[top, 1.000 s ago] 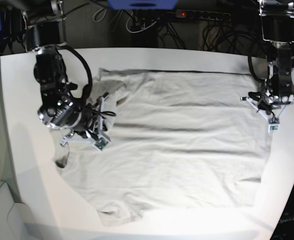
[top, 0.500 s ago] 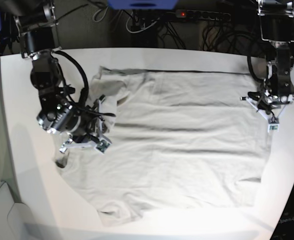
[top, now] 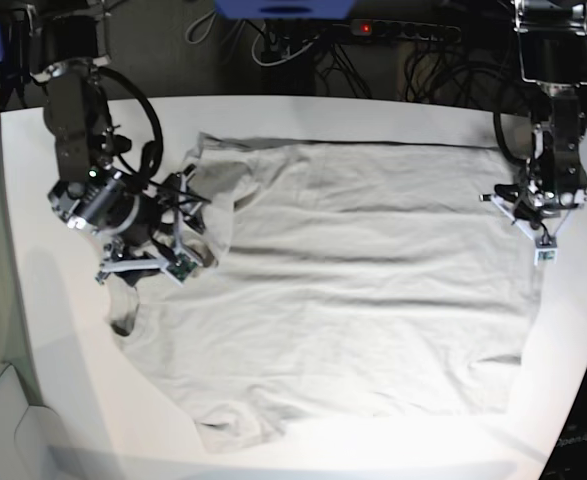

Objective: Layout the t-shirt on the table in an organized manner, then fold the t-shirt properly
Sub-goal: 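Grasp the sleeve fabric near the right gripper and lift it, then drag the grasped sleeve away from the left gripper to flatten it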

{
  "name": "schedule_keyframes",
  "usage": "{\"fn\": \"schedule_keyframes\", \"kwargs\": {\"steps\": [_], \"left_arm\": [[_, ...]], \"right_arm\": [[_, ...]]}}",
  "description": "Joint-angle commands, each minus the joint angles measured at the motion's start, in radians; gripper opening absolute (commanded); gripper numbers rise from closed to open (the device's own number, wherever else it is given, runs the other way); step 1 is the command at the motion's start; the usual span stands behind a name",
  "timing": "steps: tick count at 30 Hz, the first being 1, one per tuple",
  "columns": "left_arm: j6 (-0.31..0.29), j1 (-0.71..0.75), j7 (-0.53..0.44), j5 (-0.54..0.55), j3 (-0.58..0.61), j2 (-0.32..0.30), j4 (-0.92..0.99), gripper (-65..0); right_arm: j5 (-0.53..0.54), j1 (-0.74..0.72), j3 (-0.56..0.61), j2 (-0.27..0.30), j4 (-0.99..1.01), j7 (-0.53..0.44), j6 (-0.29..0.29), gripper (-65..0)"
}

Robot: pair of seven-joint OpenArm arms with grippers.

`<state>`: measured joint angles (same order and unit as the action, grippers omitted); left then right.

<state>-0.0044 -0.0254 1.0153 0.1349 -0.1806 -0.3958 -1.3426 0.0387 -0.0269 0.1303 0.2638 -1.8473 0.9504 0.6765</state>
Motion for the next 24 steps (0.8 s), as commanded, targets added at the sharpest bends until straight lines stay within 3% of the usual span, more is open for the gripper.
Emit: {"fn": "schedule_keyframes", "kwargs": {"steps": [1, 10, 19, 21, 24], "left_arm": [[0.005, 0.002, 0.026, 0.021, 0.002, -0.002, 0.001, -64.7], [0.005, 0.0, 0.026, 0.021, 0.002, -0.002, 0.001, -64.7], [0.005, -0.001, 0.026, 0.021, 0.0, -0.002, 0.001, -64.7], [0.005, -0.001, 0.026, 0.021, 0.0, -0.001, 0.001, -64.7], [0.005, -0.001, 0.026, 0.021, 0.0, -0.001, 0.001, -64.7]], "right_arm": [[0.003, -0.001, -0.014, 0.004, -0.016, -0.011, 0.022, -21.1], [0.003, 0.075, -0.027, 0.009, 0.139, -0.216, 0.022, -21.0], [0.003, 0.064, -0.025, 0.009, 0.205, -0.271, 0.022, -22.1], [0.003, 0.064, -0.017, 0.009, 0.205, -0.271, 0.022, -27.6], [0.003, 0.064, -0.017, 0.01, 0.205, -0.262, 0.022, -43.3]]}}
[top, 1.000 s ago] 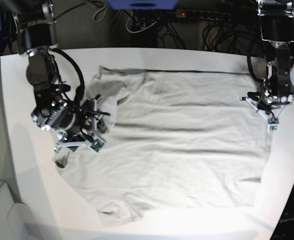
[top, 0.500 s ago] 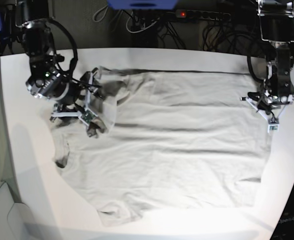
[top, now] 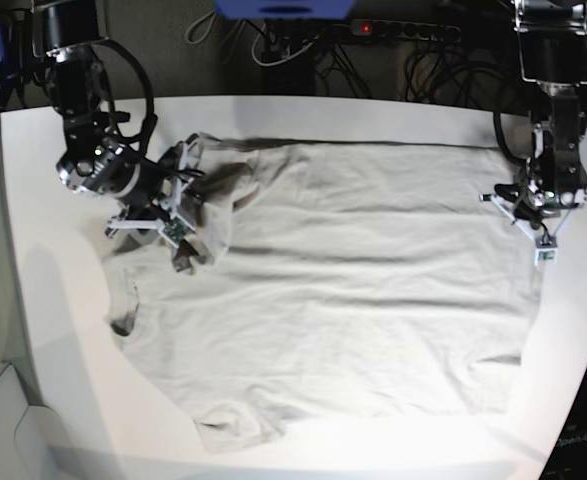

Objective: Layout the t-shirt on the table in an organized manner, then fold the t-shirt properly
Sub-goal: 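Drag the grasped sleeve away from the left gripper to flatten it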

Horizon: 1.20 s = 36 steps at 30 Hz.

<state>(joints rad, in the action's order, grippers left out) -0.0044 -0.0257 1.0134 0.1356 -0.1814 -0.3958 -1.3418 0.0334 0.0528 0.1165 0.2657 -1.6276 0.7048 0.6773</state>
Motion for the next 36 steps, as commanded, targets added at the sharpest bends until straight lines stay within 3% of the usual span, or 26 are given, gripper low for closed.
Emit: {"fn": "schedule_keyframes", "kwargs": {"steps": [1, 4, 13, 18, 28, 31, 36], "left_arm": [[0.005, -0.001, 0.028, 0.02, 0.001, -0.001, 0.0, -64.7], [0.005, -0.003, 0.028, 0.02, 0.001, -0.001, 0.002, -64.7], [0.005, -0.023, 0.028, 0.02, 0.001, -0.001, 0.003, -64.7], [0.005, -0.024, 0.023, 0.02, 0.001, 0.001, 0.003, -64.7], [0.005, -0.021, -0.048, 0.02, 0.004, 0.018, 0.003, -64.7], [0.005, -0.023, -0.048, 0.02, 0.004, 0.016, 0.003, -64.7], [0.005, -0.023, -0.048, 0.02, 0.004, 0.01, 0.003, -64.7]], "right_arm": [[0.009, -0.015, -0.004, 0.008, -0.015, -0.015, 0.021, -49.4], [0.009, -0.005, -0.011, 0.008, -0.015, -0.014, 0.021, -65.0], [0.009, 0.124, -0.013, 0.028, -0.228, -0.01, 0.021, -65.0], [0.009, 0.172, -0.013, 0.025, -0.389, 0.121, 0.021, -65.0], [0.016, 0.169, -0.013, 0.024, -0.414, 0.329, 0.021, -65.0], [0.016, 0.193, -0.005, 0.022, -0.414, 0.355, 0.021, -65.0], [0.01, 0.272, -0.005, -0.03, -0.414, 0.367, 0.021, -65.0]]}}
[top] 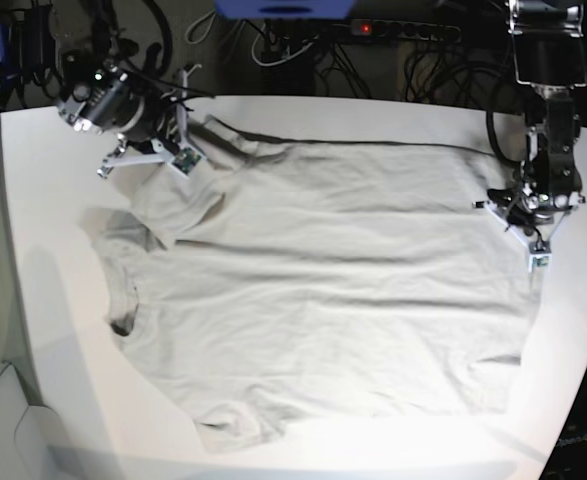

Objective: Layout the t-shirt on the table in an organized manner, then fold the t-shirt properly
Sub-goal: 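Drag the grasped sleeve away from the left gripper to flatten it, then grasp the t-shirt side edge with the right gripper and pull outward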

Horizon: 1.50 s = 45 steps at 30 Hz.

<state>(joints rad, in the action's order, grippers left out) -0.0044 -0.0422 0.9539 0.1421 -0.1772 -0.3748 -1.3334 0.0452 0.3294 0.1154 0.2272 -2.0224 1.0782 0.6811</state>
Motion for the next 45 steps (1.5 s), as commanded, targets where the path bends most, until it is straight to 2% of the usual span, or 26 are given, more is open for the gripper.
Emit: {"fn": "schedule_keyframes", "kwargs": {"steps": [1, 8, 11, 19, 22, 26, 29, 35, 37, 41, 45], "left_arm": [[0.005, -0.006, 0.012, 0.014, 0.0, -0.017, -0.005, -64.7], [0.005, -0.005, 0.012, 0.014, 0.0, -0.037, -0.005, -64.7], [0.005, -0.005, 0.012, 0.014, 0.0, -0.037, -0.005, -64.7], [0.005, 0.003, -0.003, 0.014, 0.0, -0.039, -0.005, -64.7], [0.005, 0.018, -0.008, 0.014, 0.0, -0.053, -0.007, -64.7], [0.005, 0.035, -0.008, 0.014, 0.0, -0.06, -0.008, -64.7], [0.005, 0.046, -0.008, 0.014, -0.002, -0.063, -0.013, -64.7], [0.005, 0.06, 0.003, 0.014, -0.002, -0.082, -0.019, -64.7], [0.005, 0.06, 0.004, 0.014, -0.002, -0.083, -0.019, -64.7], [0.005, 0.06, 0.004, 0.014, -0.002, -0.099, -0.019, -64.7], [0.005, 0.06, 0.004, 0.014, -0.002, -0.099, -0.019, -64.7]], "right_arm": [[-0.001, 0.018, -0.003, 0.005, -0.019, -0.005, 0.017, -65.0], [0.005, 0.13, 0.0, 0.004, -0.019, -0.01, 0.017, -65.0], [0.005, 0.156, 0.042, 0.007, -0.021, -0.01, 0.017, -65.0], [0.005, 0.122, 0.145, -0.002, -0.021, -0.002, 0.017, -65.0], [-0.003, 0.096, 0.119, -0.033, -0.019, 0.0, 0.017, -65.0], [-0.003, 0.072, 0.079, -0.033, -0.018, 0.029, 0.017, -65.0], [-0.003, 0.063, 0.056, -0.028, -0.018, 0.063, 0.017, -59.8], [-0.001, 0.064, 0.042, -0.028, -0.019, 0.073, 0.017, -40.0], [-0.001, 0.064, 0.039, -0.01, -0.019, 0.073, 0.017, -34.8], [0.0, 0.06, 0.022, 0.042, -0.019, 0.072, 0.017, -31.5], [0.005, 0.026, -0.092, 0.051, -0.019, 0.07, 0.017, -31.5]]}}
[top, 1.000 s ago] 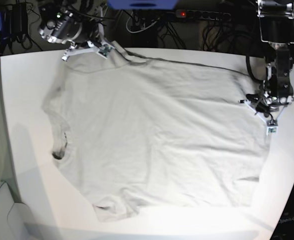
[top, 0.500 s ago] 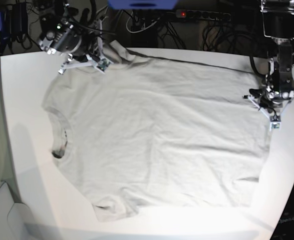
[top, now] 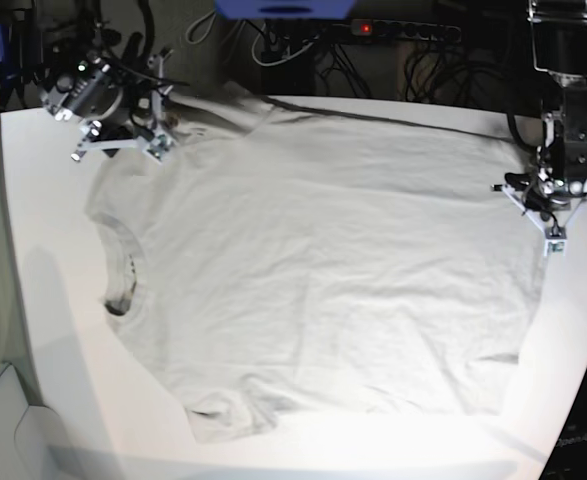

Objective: Layout the t-shirt on the table in an organized manner, then fold the t-shirt properly
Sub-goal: 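Grasp the t-shirt side edge with the right gripper and pull outward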

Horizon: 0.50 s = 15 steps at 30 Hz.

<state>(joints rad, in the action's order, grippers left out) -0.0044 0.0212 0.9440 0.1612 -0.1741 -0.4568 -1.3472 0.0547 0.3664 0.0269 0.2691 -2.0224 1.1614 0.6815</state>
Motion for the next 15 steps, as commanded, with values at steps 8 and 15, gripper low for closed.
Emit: {"fn": "schedule_keyframes", "kwargs": {"steps": [8, 15], "left_arm": [[0.005, -0.004, 0.014, -0.005, -0.005, -0.012, -0.005, -64.7], [0.005, -0.004, 0.014, -0.005, -0.005, -0.01, -0.005, -64.7]], "right_arm": [[-0.011, -0.166, -0.144, 0.005, -0.004, -0.011, 0.017, -34.2], [-0.013, -0.266, -0.143, -0.043, 0.117, -0.021, 0.017, -65.0]]}}
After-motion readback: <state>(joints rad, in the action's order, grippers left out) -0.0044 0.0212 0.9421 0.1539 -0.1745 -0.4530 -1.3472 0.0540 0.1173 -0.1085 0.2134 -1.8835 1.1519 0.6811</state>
